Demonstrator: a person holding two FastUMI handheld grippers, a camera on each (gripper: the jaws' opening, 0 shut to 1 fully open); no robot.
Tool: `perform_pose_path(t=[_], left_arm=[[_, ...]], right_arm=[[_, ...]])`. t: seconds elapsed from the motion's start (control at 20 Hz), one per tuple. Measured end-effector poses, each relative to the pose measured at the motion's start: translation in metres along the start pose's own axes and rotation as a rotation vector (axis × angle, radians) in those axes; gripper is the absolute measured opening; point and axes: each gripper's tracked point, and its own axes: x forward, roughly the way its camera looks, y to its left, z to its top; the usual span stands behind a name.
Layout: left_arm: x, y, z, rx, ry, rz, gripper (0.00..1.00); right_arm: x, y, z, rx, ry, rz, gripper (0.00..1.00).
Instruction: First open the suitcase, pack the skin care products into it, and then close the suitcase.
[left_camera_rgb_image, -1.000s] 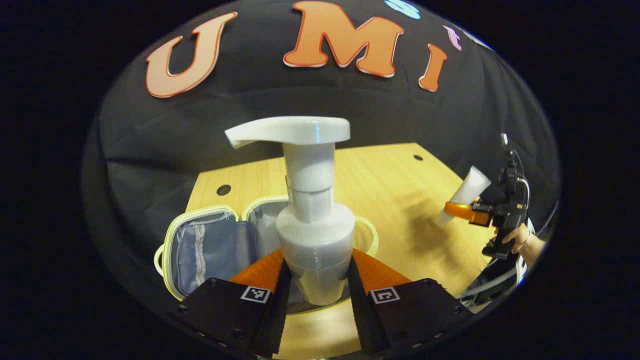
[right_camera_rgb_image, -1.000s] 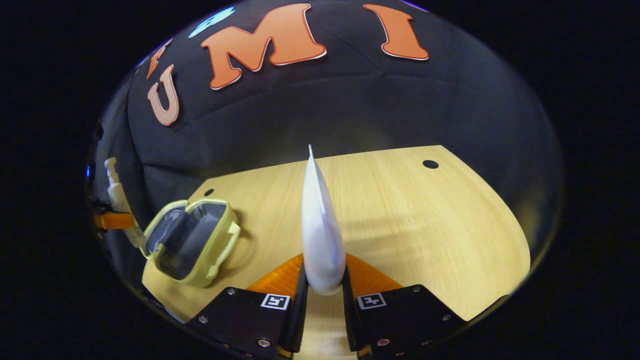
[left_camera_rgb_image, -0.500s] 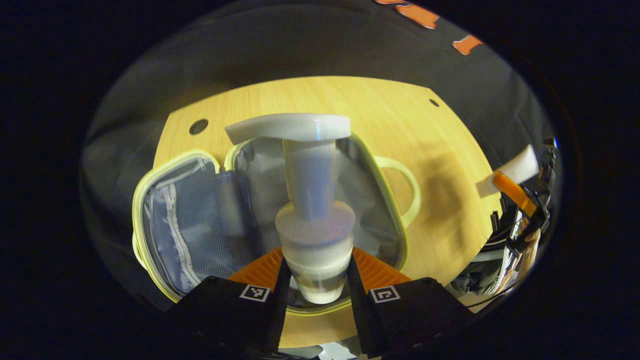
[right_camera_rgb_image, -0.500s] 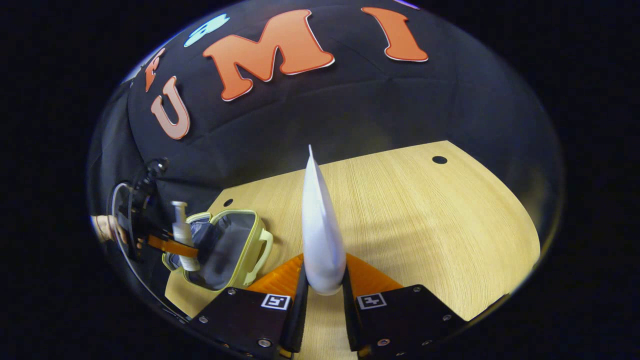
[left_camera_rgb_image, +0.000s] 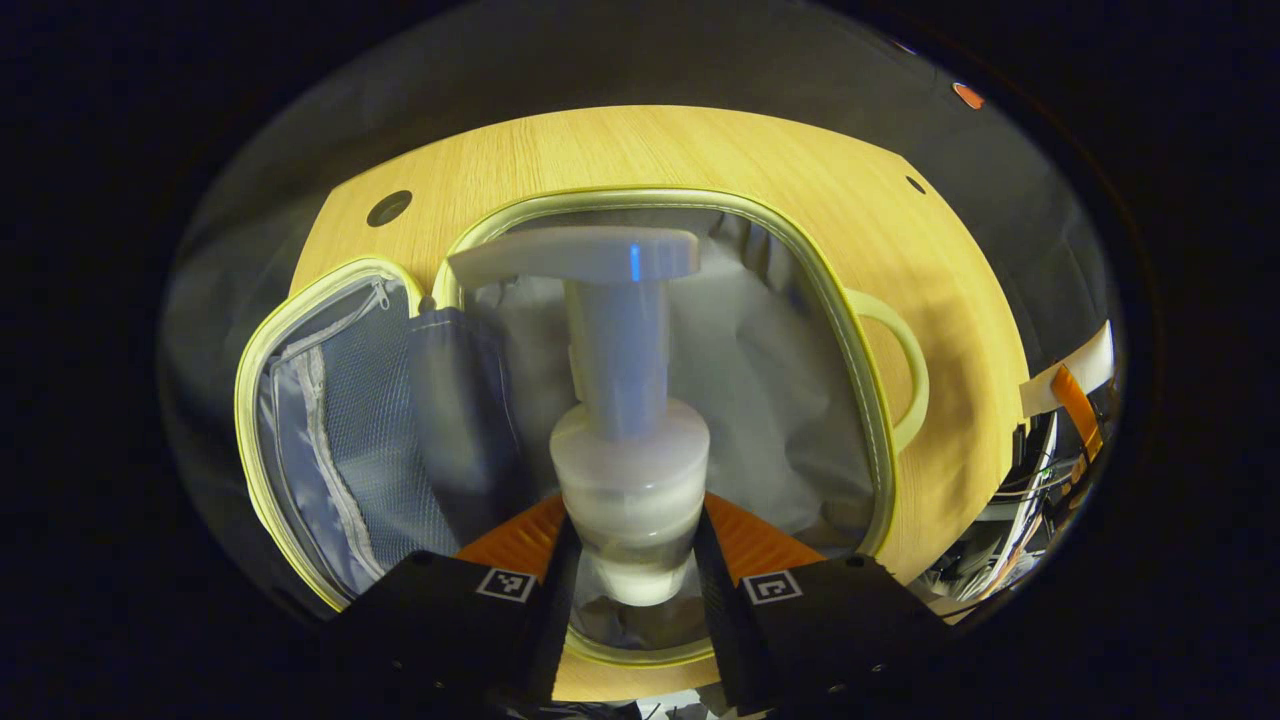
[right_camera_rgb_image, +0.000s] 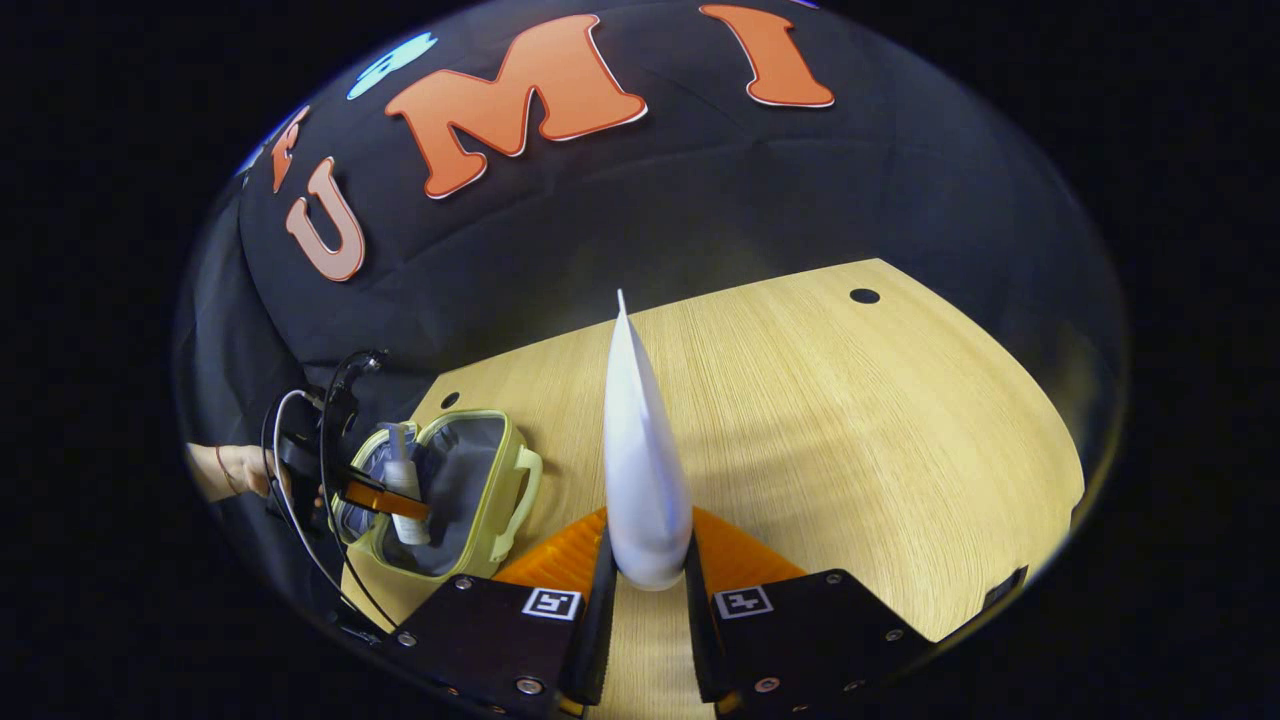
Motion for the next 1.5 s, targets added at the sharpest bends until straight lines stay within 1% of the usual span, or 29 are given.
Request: perform_pose_path(t=[0.05,0.15,0.2,0.3,0.35,0.5,0.65,0.75,0.8,0.85,0.95,1.05,1.1,1.25,1.35,1.4,1.5], left_arm=[[-0.004,0.001,0.003,0.0,-0.013,0.003,0.61],[-0.005,0.004,0.013,0.039,-0.049,0.012,0.65],[-0.006,0.004,0.016,0.058,-0.065,0.01,0.73],[-0.012,0.007,0.021,0.08,-0.089,0.036,0.96],[-0.013,0.008,0.025,0.08,-0.112,0.044,1.0],[-0.027,0.004,0.032,0.086,-0.187,0.049,1.0],[-0.063,-0.012,0.054,0.107,-0.392,0.023,1.0],[-0.092,-0.018,0.06,0.098,-0.51,0.001,1.0],[-0.106,-0.014,0.059,0.085,-0.552,0.013,1.0],[-0.121,-0.011,0.057,0.081,-0.589,0.01,1.0],[-0.151,0.001,0.05,0.065,-0.661,0.001,1.0],[-0.174,0.023,0.041,0.042,-0.727,0.012,1.0],[-0.187,0.036,0.034,0.024,-0.756,0.03,1.0],[-0.219,0.076,0.009,-0.03,-0.798,0.08,1.0],[-0.226,0.102,-0.01,-0.051,-0.799,0.124,0.99],[-0.228,0.117,-0.019,-0.06,-0.803,0.15,1.0],[-0.236,0.138,-0.033,-0.078,-0.809,0.195,1.0]], right_arm=[[0.0,0.0,-0.001,0.001,0.004,0.002,0.35],[0.0,0.001,-0.001,0.002,0.011,0.005,0.35],[0.001,0.003,0.0,0.007,0.013,0.009,0.35],[0.001,0.008,0.001,0.015,0.014,0.021,0.35],[0.001,0.012,0.003,0.018,0.016,0.029,0.35],[0.002,0.025,0.008,0.0,0.02,0.045,0.35],[0.001,0.048,0.021,-0.023,0.03,0.073,0.35],[0.004,0.068,0.029,-0.06,0.04,0.091,0.35],[0.004,0.078,0.031,-0.088,0.047,0.094,0.34],[0.004,0.09,0.035,-0.113,0.057,0.101,0.35],[0.006,0.119,0.04,-0.146,0.084,0.137,0.35],[0.009,0.149,0.037,-0.179,0.157,0.177,0.35],[0.013,0.161,0.035,-0.186,0.194,0.197,0.35],[0.023,0.202,0.02,-0.164,0.325,0.247,0.35],[0.04,0.221,-0.004,-0.161,0.425,0.256,0.35],[0.047,0.229,-0.019,-0.159,0.481,0.255,0.35],[0.062,0.236,-0.049,-0.144,0.593,0.226,0.34]])
